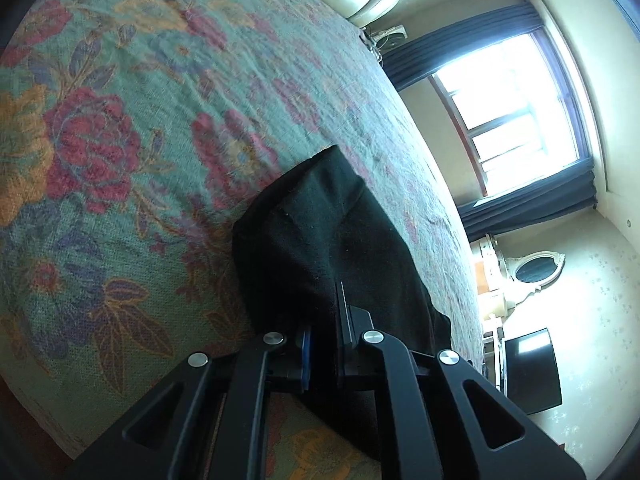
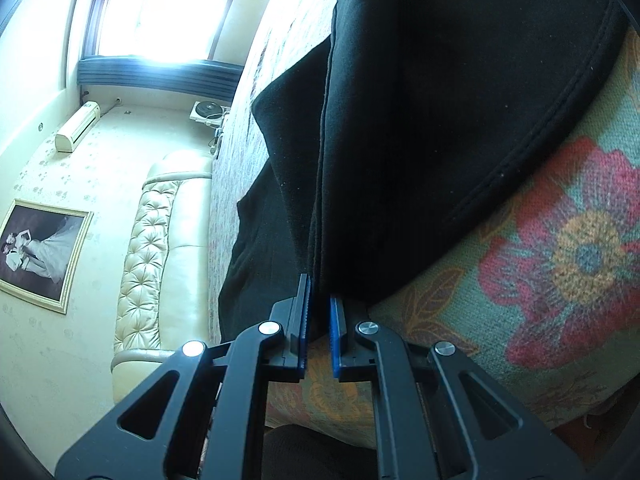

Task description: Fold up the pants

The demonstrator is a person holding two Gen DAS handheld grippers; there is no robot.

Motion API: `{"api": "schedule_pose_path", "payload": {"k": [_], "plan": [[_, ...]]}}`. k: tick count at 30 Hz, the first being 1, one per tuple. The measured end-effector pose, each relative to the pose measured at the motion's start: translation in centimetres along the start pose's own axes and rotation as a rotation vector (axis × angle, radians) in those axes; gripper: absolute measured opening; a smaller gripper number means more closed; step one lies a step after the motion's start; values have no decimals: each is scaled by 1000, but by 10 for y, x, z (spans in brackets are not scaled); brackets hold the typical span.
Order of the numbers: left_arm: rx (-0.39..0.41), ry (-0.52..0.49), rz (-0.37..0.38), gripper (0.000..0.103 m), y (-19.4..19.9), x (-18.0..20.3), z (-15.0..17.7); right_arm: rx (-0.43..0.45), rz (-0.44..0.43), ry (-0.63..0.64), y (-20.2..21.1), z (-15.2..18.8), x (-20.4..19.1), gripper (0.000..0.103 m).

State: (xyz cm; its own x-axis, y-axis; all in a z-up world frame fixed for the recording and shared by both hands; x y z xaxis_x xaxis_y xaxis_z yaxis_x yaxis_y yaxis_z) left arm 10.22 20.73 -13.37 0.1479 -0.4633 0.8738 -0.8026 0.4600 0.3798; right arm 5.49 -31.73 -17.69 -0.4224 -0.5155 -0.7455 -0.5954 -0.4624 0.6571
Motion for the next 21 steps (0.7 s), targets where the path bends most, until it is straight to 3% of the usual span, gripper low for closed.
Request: {"api": "schedule_pose_path", "payload": {"k": [3,8,9,10,12,14,15,18,21], "plan": [[-20,29,9,10,-3,-10,3,-12,2,4,-7,-6,5,9],[-25,-40,-11,18,15,-1,-3,35,48,50,15,-13,-1,31],[-11,-53,-25,25,22,1,-5,58,67,73,25,-17,-3,34],[16,-66,-57,41,31,2,-7,79,87,97,33,-21,-5,34],[81,-105,-122,52,49,5,-12,138,126,139,52,-36,-12,35],[112,-142,-144,53,57,11,-16,192,152,176,67,-57,-23,37],[120,-155,-150,53,59,15,-17,219,179,205,71,-70,-31,44],[95,-161,-117,73,44,36,-12,268,261,300,66,-121,-64,50],[24,-167,-63,73,14,56,-3,298,439,428,34,-181,-97,50]]}}
Point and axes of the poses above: each gripper's, at about its wrist camera, not at the fingertips, and y roughly against the way its jaws point, x to its right, z to its underside, the point moved 4 cm from there along -y, roughly the way its jaws point, and after that the axes turned 13 degrees about z, right-handed, at the moved point
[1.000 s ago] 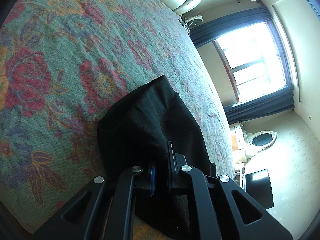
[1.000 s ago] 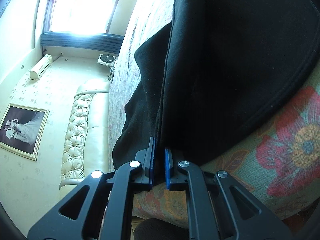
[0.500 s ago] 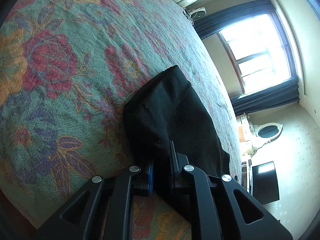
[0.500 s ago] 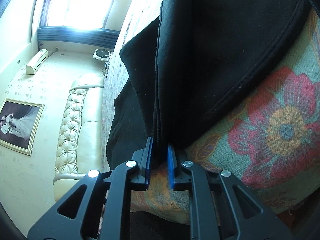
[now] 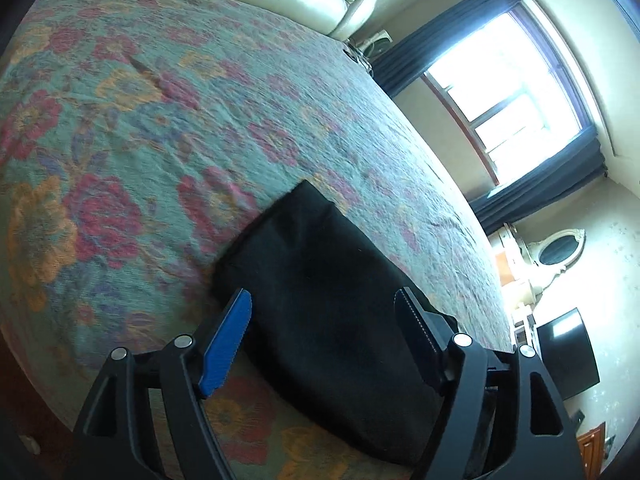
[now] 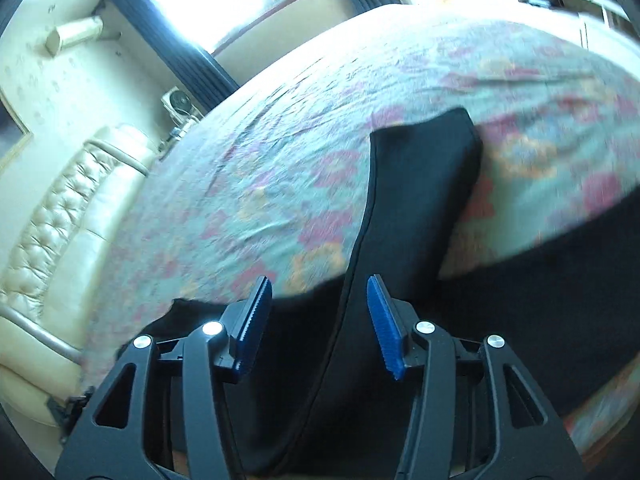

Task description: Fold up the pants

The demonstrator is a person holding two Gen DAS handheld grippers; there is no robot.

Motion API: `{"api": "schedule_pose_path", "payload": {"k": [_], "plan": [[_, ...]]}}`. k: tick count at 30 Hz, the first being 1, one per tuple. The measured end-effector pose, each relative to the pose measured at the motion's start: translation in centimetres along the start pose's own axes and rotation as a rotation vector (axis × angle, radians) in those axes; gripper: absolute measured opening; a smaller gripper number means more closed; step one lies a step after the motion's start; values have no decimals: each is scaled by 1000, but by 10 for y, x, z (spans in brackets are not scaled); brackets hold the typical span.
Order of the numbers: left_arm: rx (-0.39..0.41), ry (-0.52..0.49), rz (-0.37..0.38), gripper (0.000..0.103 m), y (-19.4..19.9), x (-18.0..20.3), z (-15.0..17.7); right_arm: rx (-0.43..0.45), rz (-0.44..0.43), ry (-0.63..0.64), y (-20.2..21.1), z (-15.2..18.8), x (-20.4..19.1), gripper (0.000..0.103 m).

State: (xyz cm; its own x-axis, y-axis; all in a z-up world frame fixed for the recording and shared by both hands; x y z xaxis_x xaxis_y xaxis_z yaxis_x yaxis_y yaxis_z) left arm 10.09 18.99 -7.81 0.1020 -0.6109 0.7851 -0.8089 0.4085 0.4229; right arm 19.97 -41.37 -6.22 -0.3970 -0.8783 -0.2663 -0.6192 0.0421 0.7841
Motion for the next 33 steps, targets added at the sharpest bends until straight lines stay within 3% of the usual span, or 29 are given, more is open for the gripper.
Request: {"api": "schedule_pose_path", "payload": {"k": [6,9,14,17,21,29,33], "plan": [[-182,28,137,74,-66,57,40,-124,324,186,-113,-79,-17,49],[-292,10,196,74,-88,84,79,-166,453,211,-151,-81,-8,49],[-473,-5,273,74,-118,123,149,-215,589,250,-195,-97,-2,50],[-557,-12,318,74,-130,145,182,-210,661,306,-203,-105,-8,57],[-621,7,372,74,-140,165,211,-256,668,323,-210,-112,-7,62],[-653,30,362,77,-151,176,254,-287,632,311,-213,-113,-6,60],[-647,35,372,78,-147,180,254,-283,605,307,-209,-115,-5,31]]}}
Point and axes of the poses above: each gripper's, at about its wrist camera, not at the fingertips, and y roughly against the way its jaws point, x to its right, z to its underside, the point moved 4 cm from there along -y, roughly the way its jaws point, and after that the axes turned 13 degrees about z, right-handed, at the moved point
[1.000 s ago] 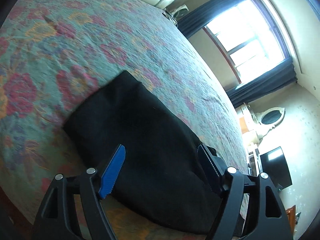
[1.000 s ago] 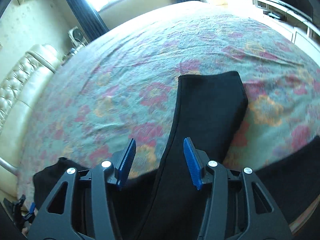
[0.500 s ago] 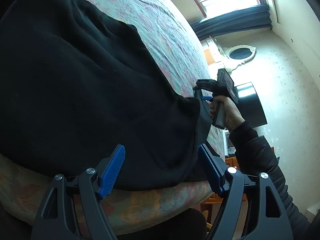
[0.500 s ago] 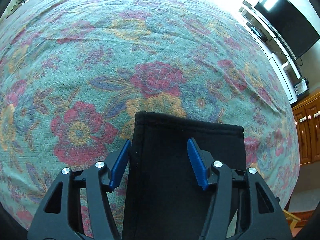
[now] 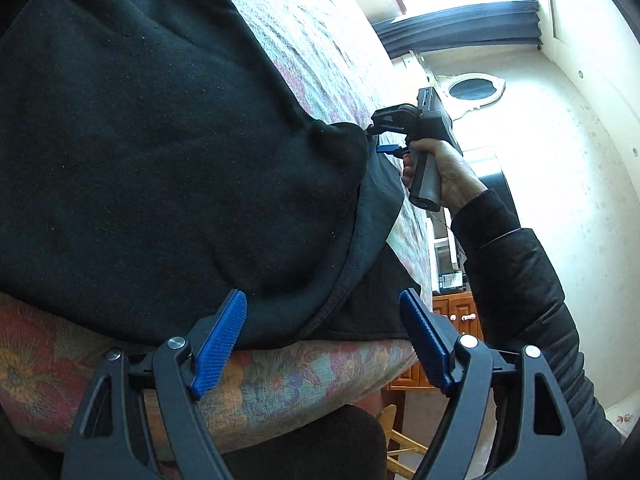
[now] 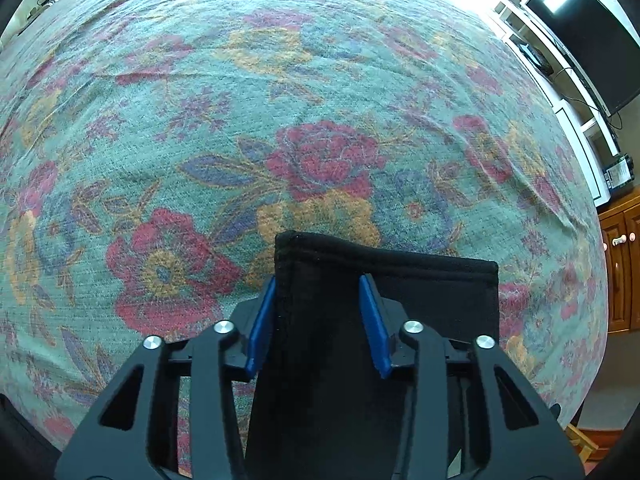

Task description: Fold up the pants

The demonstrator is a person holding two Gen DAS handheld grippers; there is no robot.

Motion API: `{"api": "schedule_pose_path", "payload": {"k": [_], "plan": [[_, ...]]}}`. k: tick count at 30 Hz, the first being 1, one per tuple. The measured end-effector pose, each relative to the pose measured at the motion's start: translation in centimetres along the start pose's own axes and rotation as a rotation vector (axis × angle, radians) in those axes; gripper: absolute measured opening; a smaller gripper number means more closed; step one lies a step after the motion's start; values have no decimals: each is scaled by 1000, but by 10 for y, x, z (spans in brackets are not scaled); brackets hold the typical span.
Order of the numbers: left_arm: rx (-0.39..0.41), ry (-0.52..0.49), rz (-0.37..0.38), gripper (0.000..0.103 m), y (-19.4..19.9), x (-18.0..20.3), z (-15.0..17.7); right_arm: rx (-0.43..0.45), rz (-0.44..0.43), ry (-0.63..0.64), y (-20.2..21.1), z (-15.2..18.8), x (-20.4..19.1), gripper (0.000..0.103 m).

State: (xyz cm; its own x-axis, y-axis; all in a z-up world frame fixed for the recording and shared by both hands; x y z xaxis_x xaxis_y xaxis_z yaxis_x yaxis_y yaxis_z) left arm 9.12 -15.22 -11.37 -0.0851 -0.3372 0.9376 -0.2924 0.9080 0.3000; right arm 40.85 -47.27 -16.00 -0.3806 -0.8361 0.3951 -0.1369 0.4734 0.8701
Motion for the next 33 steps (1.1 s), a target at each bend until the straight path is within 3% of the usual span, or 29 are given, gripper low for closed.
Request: {"api": "schedule_pose_path", "payload": {"k": [4,10,14,19,25,33], "plan": [[1,10,-5,78,5,-4,-4,2,-78,-60,3,0,15,10],[-2,21,2,78,-1,4,-1,75,-266,-171,34,8,61,8],[-6,23,46,78,-15,17,7,170,-367,-246,69,22,116,8],[14,18,67,78,-35,25,16,272,-496,-373,90,71,203,8],[18,21,14,78,-44,16,23,261,-631,-553,61,152,293,8],[-3,30,-10,78,-53,15,34,211,-701,-694,16,239,339,8]]}}
Point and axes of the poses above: each gripper's, at about its wrist camera, not at the fingertips, and y roughly against the way its jaws point, x to its right, z to its underside, the point moved 4 cm from there along -y, roughly the way its jaws point, and after that the axes turned 13 degrees about z, right-handed, at the moved point
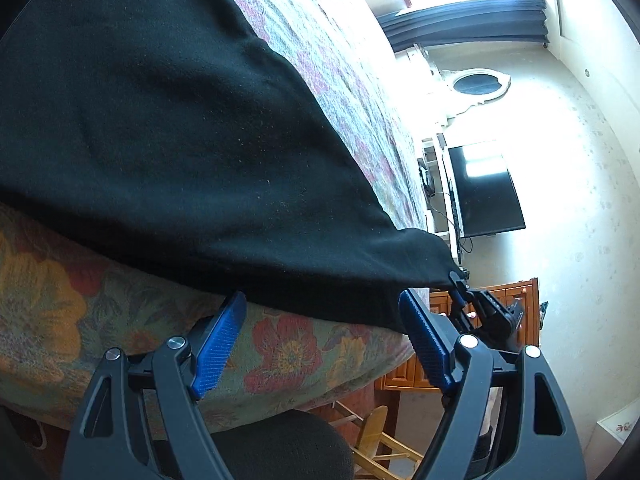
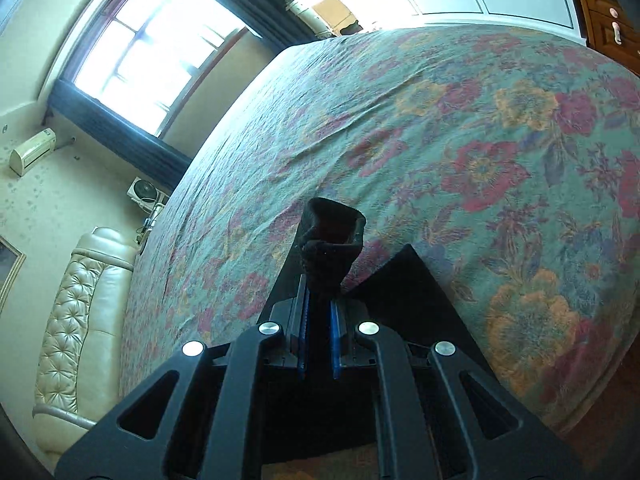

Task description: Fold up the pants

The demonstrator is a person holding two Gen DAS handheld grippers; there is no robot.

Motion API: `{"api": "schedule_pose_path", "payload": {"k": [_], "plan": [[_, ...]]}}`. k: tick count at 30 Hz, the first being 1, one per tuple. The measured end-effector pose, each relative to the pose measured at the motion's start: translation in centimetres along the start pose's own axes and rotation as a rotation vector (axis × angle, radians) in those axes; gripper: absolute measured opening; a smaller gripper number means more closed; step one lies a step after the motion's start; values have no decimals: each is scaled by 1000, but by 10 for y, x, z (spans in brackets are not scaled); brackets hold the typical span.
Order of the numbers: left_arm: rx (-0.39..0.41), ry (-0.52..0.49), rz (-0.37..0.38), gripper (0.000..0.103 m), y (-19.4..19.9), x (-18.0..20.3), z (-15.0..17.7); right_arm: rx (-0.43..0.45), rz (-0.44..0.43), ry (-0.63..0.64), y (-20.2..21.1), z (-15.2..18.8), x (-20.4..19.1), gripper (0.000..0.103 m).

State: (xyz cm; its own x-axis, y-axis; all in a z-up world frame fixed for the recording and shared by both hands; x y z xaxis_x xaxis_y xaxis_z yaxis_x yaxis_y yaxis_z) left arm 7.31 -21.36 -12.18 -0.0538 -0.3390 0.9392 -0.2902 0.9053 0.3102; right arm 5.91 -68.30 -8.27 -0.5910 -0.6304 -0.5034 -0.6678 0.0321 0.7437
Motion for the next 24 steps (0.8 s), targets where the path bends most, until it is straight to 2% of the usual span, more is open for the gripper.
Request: {"api": "schedule_pose_path", "payload": {"k": [9,14,17,18,21,23,24], "plan": [[11,-7,-9,78,-8,-1,0,-35,1,-137,2,53,67,8],[13,-17,-18,78,-13,1,-2,-91,-23,-233,-7,71,93,9],[10,-27,-23,78,-14,3,0,-108,-61,-328,-9,79,109,13],[10,-30,-22,78,-15,3,1,-111,-63,-353,-8,81,113,21],[9,-37,-23,78,-15,3,1,-103,-78,-370,-5,84,115,29],[6,-42,-22,78,-15,3,0,-74,-50,-356,4,79,115,33],[4,-44,-20,78,-14,3,1,-45,-2,-336,12,70,121,36]]}}
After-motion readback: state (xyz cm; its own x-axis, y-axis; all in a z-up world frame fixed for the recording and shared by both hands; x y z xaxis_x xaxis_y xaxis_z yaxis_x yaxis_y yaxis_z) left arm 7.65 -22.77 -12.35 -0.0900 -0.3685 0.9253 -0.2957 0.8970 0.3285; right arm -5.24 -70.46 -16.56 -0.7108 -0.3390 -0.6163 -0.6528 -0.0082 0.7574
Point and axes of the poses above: each gripper's, at about its wrist camera, not at the fingertips, and y roughly against the way its jaws point, x to its right, z to its underside, the point moved 4 cm from there along -y, roughly the way its jaws point, and after that the axes turned 13 degrees about z, right-handed, at the moved point
